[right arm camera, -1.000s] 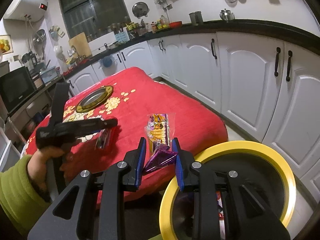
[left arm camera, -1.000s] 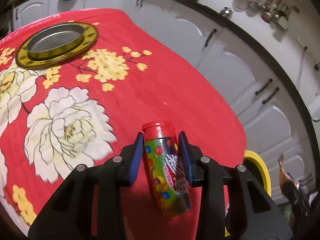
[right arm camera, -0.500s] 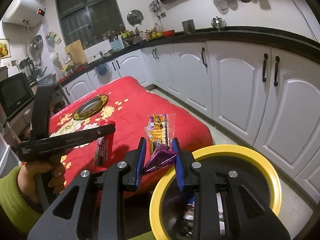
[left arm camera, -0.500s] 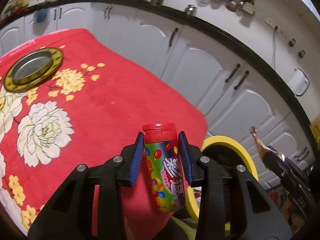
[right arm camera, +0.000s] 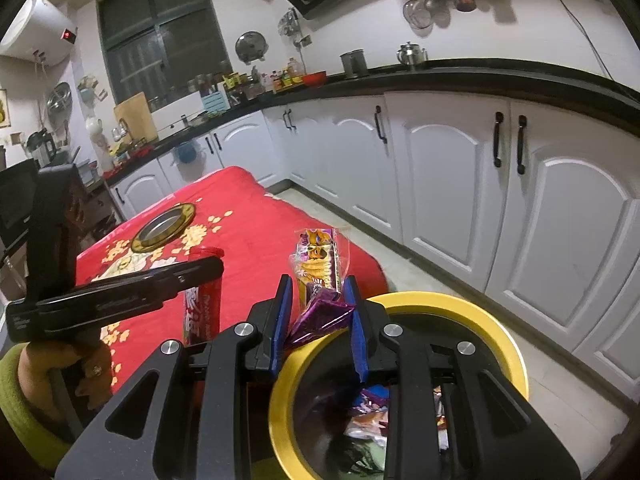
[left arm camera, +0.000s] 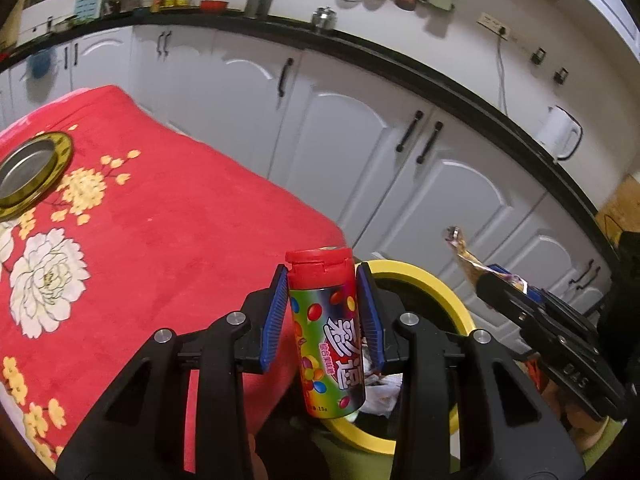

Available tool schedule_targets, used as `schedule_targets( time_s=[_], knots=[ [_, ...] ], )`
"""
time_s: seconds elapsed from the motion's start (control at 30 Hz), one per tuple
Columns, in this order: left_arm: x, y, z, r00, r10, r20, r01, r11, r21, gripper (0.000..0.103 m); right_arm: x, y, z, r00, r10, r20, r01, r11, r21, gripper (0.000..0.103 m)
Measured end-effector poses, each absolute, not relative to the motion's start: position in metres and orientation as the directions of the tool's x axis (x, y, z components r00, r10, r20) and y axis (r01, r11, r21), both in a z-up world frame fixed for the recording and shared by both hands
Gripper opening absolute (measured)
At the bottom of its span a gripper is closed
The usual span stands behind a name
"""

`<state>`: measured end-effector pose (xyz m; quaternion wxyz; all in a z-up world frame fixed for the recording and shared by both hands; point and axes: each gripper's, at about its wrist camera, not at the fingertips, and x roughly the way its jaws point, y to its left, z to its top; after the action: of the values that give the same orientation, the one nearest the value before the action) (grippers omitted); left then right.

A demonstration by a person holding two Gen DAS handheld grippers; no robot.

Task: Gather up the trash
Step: 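Carry the candy tube and snack wrapper over the yellow bin with both tools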

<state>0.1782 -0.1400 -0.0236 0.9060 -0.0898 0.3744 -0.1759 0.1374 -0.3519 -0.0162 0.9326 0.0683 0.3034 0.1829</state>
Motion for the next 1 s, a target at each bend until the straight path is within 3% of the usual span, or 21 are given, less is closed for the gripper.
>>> schedule_targets(
  time_s=[1.0],
  knots=[
    [0.149, -0.228, -0.041, 0.551, -0.511, -0.660, 0.463, 0.845, -0.268, 0.027, 0.136, -0.413, -0.045, 0.729, 0.293, -0.618, -0.184, 0.954, 0.236, 0.025]
  ],
)
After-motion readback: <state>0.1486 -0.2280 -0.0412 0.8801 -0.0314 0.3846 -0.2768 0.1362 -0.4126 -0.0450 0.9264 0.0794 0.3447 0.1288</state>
